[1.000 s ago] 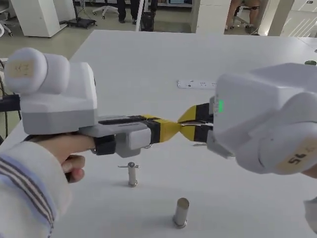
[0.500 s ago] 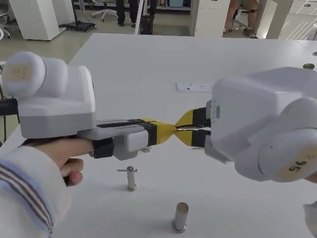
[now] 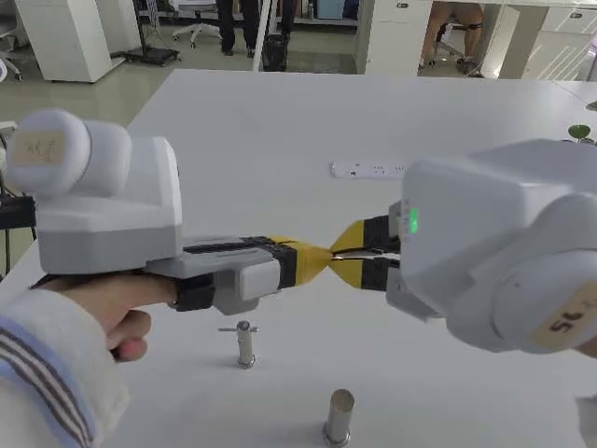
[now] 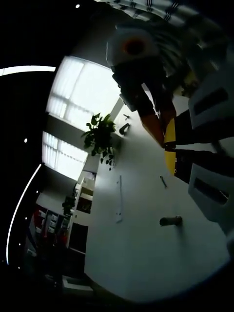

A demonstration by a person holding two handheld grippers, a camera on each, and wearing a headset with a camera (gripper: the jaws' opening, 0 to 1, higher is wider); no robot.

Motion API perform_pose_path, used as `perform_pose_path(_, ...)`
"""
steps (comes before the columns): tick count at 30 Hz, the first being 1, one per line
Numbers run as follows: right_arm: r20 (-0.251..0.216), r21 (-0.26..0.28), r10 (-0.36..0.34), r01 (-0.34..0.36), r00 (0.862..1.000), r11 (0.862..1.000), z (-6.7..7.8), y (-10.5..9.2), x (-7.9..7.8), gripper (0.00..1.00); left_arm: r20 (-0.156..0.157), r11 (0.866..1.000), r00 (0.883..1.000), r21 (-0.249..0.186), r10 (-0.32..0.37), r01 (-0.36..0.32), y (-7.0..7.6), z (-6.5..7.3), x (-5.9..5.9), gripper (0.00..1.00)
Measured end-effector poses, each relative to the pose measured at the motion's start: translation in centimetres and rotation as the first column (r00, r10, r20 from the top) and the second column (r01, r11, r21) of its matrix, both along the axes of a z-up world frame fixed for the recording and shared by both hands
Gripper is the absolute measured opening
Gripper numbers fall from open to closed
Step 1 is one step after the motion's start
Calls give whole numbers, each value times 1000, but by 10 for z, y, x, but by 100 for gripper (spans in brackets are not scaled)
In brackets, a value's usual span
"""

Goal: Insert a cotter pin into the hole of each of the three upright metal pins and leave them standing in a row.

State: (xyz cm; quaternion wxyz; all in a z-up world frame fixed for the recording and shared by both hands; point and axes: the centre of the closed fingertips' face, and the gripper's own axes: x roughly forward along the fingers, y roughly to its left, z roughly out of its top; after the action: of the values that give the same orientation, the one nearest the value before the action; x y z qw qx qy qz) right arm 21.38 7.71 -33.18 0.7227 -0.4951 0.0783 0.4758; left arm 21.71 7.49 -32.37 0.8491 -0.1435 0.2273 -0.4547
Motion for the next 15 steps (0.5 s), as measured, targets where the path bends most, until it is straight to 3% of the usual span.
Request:
perform_pose_path(7, -10, 32, -3, 4, 1000, 999, 0, -3, -2, 0, 19, 1000, 1000, 10, -10, 9, -2, 0, -2, 0)
perform_pose_path(13, 16, 25, 14, -14, 1000, 1000, -2, -5, -2, 0, 13, 1000, 1000, 1, -4, 4, -4, -1, -2, 0)
perform_pose_path(15, 3, 27, 1, -1, 1000, 1000, -4, -6, -2, 3, 16, 1000, 1000, 1, -8, 8, -4, -2, -3, 0)
